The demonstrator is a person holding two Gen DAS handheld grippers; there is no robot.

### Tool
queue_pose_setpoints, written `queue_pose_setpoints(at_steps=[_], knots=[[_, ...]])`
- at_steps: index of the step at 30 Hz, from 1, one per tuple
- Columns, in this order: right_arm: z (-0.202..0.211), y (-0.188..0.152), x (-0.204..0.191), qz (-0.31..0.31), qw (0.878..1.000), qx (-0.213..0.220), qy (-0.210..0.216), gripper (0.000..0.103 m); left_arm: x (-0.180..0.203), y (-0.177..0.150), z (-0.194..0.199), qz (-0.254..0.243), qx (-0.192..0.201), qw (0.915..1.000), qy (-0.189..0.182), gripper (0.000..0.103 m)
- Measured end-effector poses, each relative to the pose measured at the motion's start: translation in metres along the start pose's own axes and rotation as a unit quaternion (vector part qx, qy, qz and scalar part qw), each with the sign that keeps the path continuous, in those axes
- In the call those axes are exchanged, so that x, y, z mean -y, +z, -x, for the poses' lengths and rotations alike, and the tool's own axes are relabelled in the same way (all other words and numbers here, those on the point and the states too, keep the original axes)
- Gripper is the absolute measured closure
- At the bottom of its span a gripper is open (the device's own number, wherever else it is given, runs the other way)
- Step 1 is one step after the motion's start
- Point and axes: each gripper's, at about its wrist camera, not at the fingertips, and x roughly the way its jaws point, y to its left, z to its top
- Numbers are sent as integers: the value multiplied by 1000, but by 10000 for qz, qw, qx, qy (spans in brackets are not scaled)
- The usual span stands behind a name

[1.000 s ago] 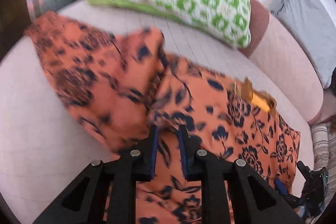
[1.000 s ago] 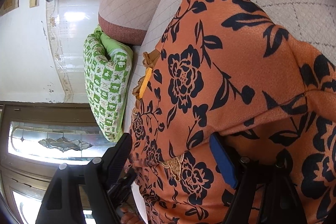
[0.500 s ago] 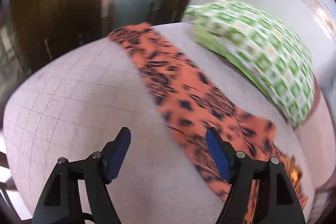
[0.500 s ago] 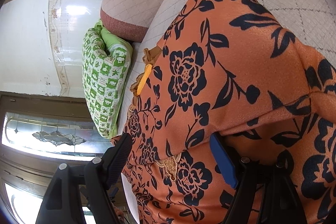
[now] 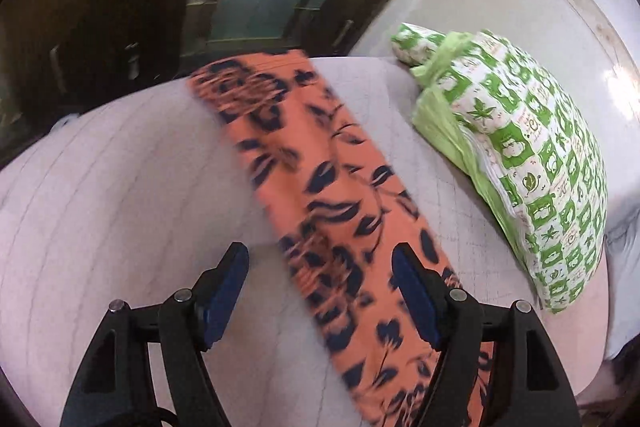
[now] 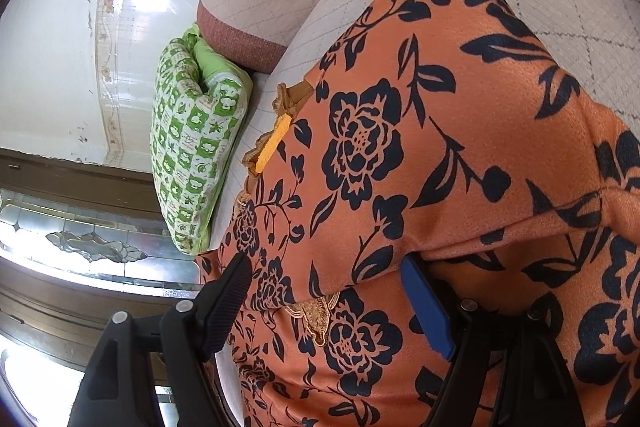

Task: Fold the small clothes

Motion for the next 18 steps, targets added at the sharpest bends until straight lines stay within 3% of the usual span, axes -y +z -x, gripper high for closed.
queue_pose_setpoints(at_steps=[2,6,11,14,18], knots=[[0,0,0,23,10000,0,11,23,7,4,-9,-119,102,9999,37,40],[-1,0,-1,73,10000,-21,-4,23,15,5,-19,-280,216,9985,420,90],[0,1,0,-5,10000,-27,22,24,22,1,0,-226,464,9981,338,94],[4,0,3,-91,9999,-2,86,25,55,-7,34,-554,761,9955,109,94],[10,-2,6,-173,9998,17,120,26,127,-39,86,-1389,1084,9840,-268,94]])
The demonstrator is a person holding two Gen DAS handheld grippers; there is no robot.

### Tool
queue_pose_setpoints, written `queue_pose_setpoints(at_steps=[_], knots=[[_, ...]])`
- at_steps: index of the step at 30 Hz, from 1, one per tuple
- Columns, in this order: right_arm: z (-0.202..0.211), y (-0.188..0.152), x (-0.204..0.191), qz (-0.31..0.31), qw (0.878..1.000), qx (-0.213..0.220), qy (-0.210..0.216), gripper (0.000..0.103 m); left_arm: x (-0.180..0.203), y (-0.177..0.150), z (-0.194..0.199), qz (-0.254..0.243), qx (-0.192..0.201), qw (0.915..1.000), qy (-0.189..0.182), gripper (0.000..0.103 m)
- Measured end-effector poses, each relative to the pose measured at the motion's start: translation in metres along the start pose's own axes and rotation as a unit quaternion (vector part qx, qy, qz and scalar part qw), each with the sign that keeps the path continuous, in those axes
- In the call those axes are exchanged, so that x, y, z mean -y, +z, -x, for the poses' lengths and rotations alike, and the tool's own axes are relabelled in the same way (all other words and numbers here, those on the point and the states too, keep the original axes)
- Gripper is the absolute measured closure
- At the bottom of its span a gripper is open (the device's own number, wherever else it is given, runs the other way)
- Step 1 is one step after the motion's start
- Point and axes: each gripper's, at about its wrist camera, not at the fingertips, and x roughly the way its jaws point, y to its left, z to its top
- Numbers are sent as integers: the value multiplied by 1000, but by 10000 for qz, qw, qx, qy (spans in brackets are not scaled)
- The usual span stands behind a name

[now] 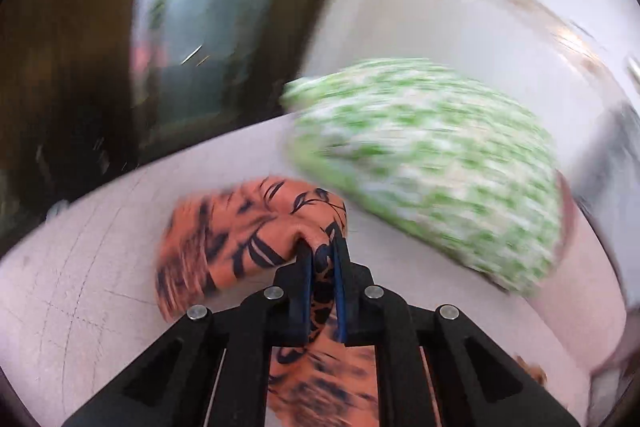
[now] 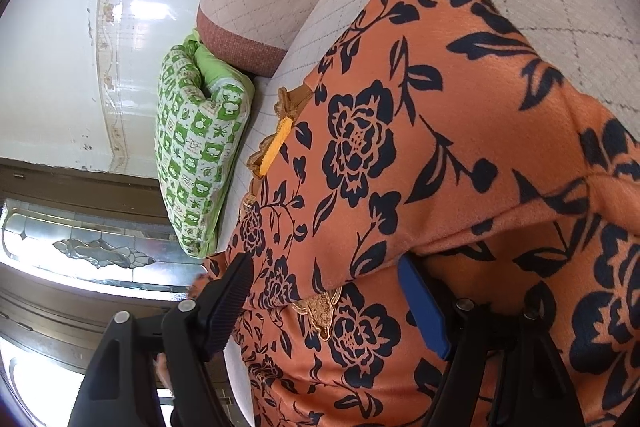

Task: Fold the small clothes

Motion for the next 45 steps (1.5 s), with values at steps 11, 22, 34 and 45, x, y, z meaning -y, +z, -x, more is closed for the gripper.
queue_pose_setpoints(at_steps=[11,22,34,45], knots=[[54,13,11,-282,9970,648,324,26,281,-202,81,-3597,-489,9163,-1691,85],[105,35,18,-367,9888,1414,312,24,277,-293,146,-5418,308,8310,-1226,24],[65,25,-13,496,9897,1198,-609,24,119,-196,23,-2308,-1236,9644,382,25],[20,54,-10,460,9878,1310,-702,68,122,-214,-11,-2662,-1596,9475,769,24]])
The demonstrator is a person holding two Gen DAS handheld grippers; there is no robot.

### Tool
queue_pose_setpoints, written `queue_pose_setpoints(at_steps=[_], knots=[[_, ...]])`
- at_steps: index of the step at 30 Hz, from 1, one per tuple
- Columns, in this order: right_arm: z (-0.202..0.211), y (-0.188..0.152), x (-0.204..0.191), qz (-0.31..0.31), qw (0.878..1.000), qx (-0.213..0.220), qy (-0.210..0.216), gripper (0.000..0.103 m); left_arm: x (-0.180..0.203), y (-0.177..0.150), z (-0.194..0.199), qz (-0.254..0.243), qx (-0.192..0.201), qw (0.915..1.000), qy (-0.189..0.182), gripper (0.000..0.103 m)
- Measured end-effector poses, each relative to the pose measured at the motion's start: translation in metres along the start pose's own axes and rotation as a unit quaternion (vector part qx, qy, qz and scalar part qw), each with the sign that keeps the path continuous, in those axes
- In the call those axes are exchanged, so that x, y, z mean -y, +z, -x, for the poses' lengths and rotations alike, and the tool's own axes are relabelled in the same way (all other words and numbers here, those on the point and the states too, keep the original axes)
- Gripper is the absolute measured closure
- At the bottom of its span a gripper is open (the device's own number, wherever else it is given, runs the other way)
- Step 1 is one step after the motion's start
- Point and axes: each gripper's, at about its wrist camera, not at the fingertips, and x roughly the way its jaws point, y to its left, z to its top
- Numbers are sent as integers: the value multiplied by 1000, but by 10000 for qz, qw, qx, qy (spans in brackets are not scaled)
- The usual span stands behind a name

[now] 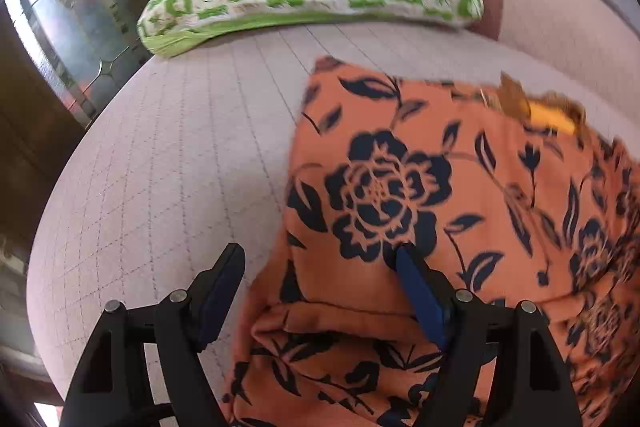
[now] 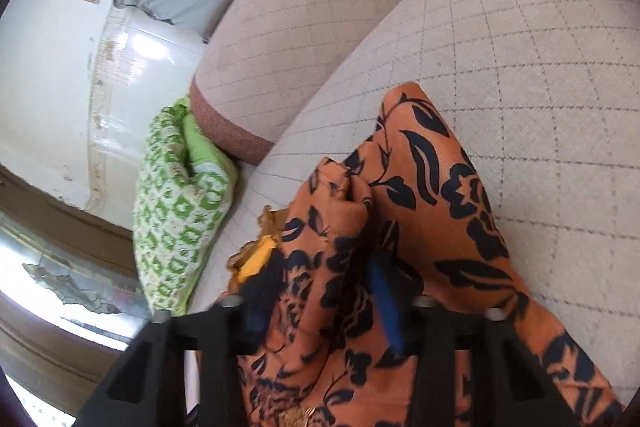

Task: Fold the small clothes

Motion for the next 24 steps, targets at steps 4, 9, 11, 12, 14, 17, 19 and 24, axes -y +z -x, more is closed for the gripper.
queue_pose_setpoints(at_steps=[4,9,11,12,14,17,19,24], knots=[[-15,-5,5,115,9982,34,-585,97,4,-1,2,-188,71,9998,70,24],[14,-13,-11,411,9959,491,-643,98,-11,3,0,300,-135,9994,-112,24],[34,-21,-28,768,9922,721,-672,98,-12,3,3,350,-69,9994,40,24],[42,-25,-34,873,9906,800,-679,98,-13,3,4,358,-41,9993,82,24],[60,-35,-35,983,9872,922,-850,98,-12,2,3,346,-38,9994,71,24],[51,-37,-7,586,9907,207,-1211,96,-6,-3,2,240,-99,9996,73,24],[38,-35,26,-65,9916,-551,-1165,94,-5,-3,3,173,-103,9998,76,24],[88,-18,21,-30,9948,-20,-1015,89,-13,-3,15,430,109,9989,121,24]])
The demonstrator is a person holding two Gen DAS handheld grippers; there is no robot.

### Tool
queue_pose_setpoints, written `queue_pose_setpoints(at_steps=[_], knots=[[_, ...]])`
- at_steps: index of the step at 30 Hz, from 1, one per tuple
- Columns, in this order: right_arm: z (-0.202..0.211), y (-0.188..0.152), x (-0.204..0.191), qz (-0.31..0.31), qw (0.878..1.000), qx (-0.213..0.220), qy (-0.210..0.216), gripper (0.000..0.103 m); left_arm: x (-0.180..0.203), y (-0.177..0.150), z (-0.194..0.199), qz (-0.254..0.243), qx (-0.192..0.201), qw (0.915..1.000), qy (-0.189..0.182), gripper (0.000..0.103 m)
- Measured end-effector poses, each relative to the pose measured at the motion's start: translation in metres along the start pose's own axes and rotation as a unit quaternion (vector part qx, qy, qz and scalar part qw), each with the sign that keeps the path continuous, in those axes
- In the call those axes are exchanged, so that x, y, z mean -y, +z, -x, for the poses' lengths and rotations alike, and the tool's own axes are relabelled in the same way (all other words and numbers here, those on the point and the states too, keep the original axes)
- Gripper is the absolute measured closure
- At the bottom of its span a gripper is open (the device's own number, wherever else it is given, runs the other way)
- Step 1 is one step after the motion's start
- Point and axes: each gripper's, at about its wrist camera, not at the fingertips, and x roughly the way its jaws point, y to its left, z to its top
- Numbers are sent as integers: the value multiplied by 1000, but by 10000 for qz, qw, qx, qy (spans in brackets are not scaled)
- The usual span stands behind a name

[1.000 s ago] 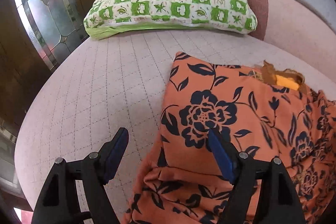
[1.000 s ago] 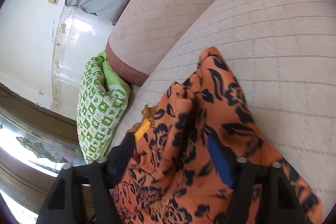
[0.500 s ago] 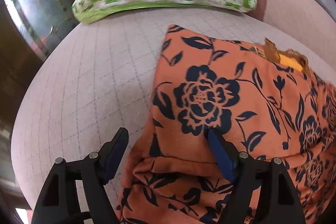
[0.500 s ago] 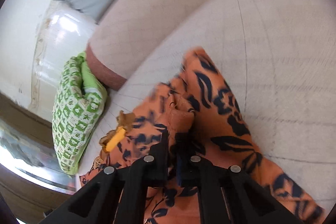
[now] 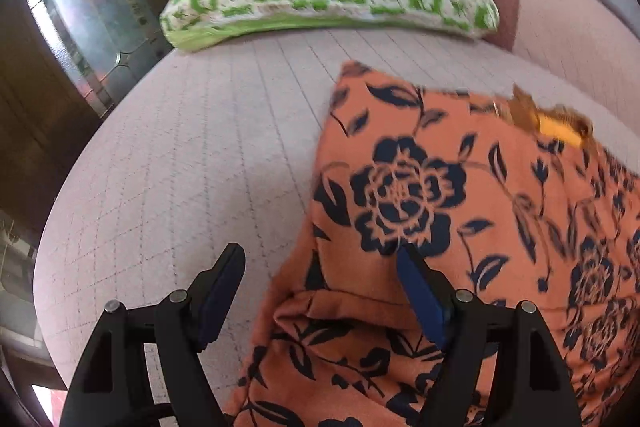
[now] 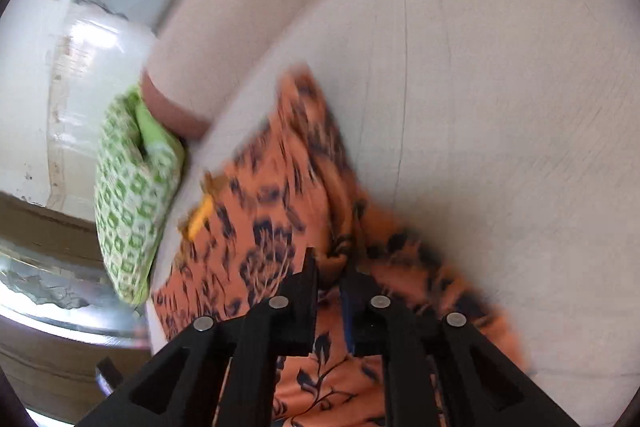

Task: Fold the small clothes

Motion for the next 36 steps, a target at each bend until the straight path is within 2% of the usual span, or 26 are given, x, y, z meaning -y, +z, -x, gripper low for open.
queue_pose_setpoints(at_steps=[2,4,6,9,10,12,14,16,17,19,22,24,26,28,30,31,34,36], knots=[[22,0,-5,246,9974,656,-159,88,3,1,5,19,69,9999,-96,24],[30,0,-11,434,9952,878,5,88,12,-1,9,-57,91,9998,-195,24],[25,1,-19,570,9952,763,229,88,21,-4,8,-167,70,9995,-273,24],[5,-4,-26,677,9966,413,204,88,32,-9,-2,-354,-128,9989,-264,22],[-12,-5,-25,655,9978,68,15,88,37,-11,-8,-458,-244,9984,-216,18],[-43,-11,-13,478,9963,-578,-414,90,40,-13,-8,-554,-145,9983,-74,13],[-44,-10,-6,303,9979,-525,-213,90,39,-11,-10,-510,-220,9984,-116,12],[-35,-9,-16,469,9974,-489,-232,89,36,-10,-15,-380,-293,9988,-126,0],[-32,-9,-21,564,9976,-366,-156,89,32,-10,-18,-284,-323,9990,-123,0],[-28,-14,-32,785,9967,-201,-50,89,24,-10,-24,57,-454,9982,-398,0],[-36,-23,-47,986,9943,-345,214,89,26,-10,-24,-38,-422,9984,-373,0],[-48,-30,-49,1032,9930,-531,205,89,26,-12,-24,-37,-346,9986,-391,0],[-66,-38,-45,1047,9902,-928,9,89,27,-13,-23,-51,-296,9987,-423,0],[-71,-42,-47,1132,9904,-788,-53,89,27,-15,-22,-132,-314,9982,-490,0],[-69,-42,-51,1214,9893,-794,-166,89,24,-9,-19,-307,-548,9967,-512,0],[-68,-43,-55,1229,9894,-762,-165,89,21,-5,-17,-265,-547,9970,-482,0],[-63,-45,-64,1357,9889,-605,13,89,18,3,3,-119,-48,9990,-438,0],[-53,-46,-71,1528,9872,-432,161,89,23,7,14,-157,173,9982,-554,0]])
